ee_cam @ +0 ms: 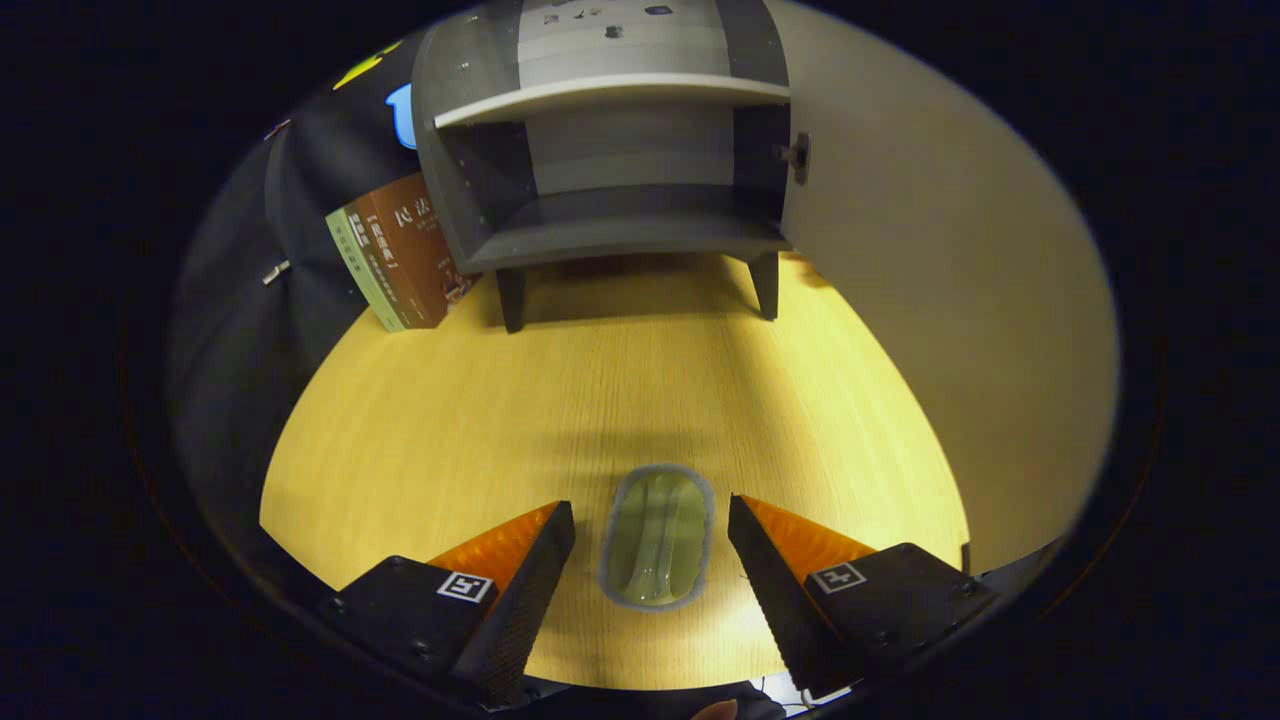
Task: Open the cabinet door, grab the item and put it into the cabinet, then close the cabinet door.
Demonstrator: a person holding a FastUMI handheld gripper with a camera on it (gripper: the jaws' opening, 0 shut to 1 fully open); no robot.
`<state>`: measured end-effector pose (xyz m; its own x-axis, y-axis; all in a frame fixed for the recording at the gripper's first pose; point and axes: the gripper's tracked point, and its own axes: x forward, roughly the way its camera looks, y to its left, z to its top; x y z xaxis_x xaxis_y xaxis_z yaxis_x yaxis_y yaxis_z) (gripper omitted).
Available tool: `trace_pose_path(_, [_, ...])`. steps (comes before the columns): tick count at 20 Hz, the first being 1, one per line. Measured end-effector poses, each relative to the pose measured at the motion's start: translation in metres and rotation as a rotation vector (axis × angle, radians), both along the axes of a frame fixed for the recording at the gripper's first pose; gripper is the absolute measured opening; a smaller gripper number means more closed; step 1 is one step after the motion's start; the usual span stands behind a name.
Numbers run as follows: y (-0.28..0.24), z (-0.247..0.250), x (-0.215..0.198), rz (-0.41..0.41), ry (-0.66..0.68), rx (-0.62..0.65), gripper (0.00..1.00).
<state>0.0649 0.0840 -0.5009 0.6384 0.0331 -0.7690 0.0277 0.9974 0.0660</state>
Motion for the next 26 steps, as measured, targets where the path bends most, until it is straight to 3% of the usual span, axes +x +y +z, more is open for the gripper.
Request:
trace_pose_path(1, [-0.001, -0.011, 0.000, -0.005, 0.018, -0.014, 0.98])
trace_pose_path(5, [-0.001, -0.050, -0.003, -0.037, 0.099, -0.039, 0.74])
trace_pose_path(6, [-0.002, -0.047, 0.004, -0.051, 0.067, -0.039, 0.65])
trace_pose_path(8, [-0.002, -0.043, 0.010, -0.049, 0.056, -0.054, 0.66])
trace_pose_path(10, [-0.009, -0.046, 0.009, -0.048, 0.080, -0.091, 0.24])
trace_pose_path(11, [-0.008, -0.045, 0.011, -0.038, 0.067, -0.089, 0.24])
trace_pose_path(12, [-0.008, -0.045, 0.009, -0.027, 0.072, -0.094, 0.18])
trace_pose_path(17, [-0.008, -0.023, 0.012, -0.025, 0.032, -0.068, 0.18])
trace_pose_path(26, [0.000, 0.116, 0.026, -0.024, -0.147, 0.045, 0.18])
